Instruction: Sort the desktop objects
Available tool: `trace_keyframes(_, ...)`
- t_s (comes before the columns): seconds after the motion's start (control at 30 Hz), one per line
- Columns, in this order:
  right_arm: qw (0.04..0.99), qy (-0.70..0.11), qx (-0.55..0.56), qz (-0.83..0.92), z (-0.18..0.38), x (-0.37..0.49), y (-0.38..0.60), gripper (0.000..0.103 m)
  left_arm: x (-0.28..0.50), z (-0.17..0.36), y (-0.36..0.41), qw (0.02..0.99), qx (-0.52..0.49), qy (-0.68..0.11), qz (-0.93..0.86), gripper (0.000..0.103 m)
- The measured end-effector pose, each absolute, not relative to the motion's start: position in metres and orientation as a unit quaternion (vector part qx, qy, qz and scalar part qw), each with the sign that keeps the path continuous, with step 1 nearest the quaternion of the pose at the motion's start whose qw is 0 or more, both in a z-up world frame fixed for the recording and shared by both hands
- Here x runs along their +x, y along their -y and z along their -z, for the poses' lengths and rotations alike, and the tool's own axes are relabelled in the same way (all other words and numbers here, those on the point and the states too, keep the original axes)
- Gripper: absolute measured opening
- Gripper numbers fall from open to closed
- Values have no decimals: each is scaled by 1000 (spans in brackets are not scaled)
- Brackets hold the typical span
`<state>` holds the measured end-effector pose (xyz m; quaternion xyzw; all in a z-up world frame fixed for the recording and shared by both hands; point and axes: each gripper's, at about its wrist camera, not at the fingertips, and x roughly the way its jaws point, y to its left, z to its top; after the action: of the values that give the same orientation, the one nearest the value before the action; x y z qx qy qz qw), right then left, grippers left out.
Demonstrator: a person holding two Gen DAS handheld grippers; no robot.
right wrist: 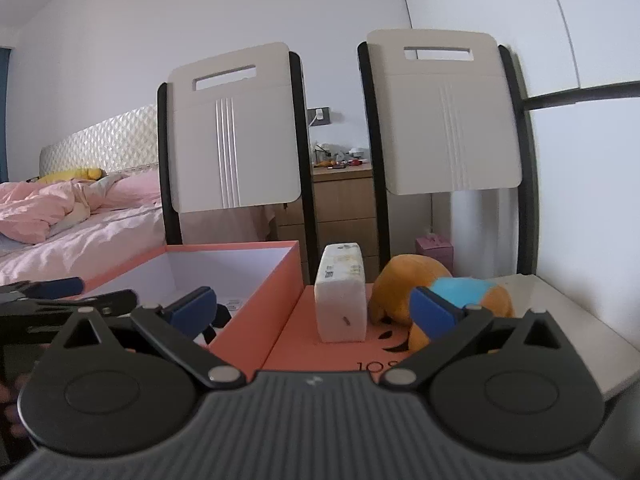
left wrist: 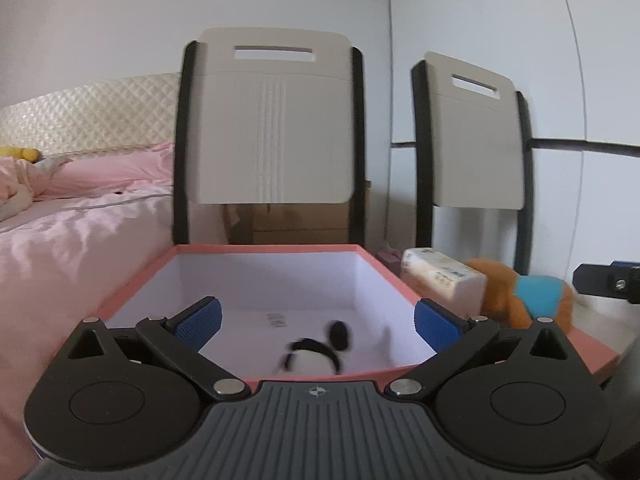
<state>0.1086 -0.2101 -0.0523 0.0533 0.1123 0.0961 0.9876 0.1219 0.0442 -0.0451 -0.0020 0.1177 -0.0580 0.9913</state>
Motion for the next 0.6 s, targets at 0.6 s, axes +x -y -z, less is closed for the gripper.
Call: trace_keyframes(0.6,985,-123,63,-106,84,149,180,103,122,63,-60,994,6,-105,11,103)
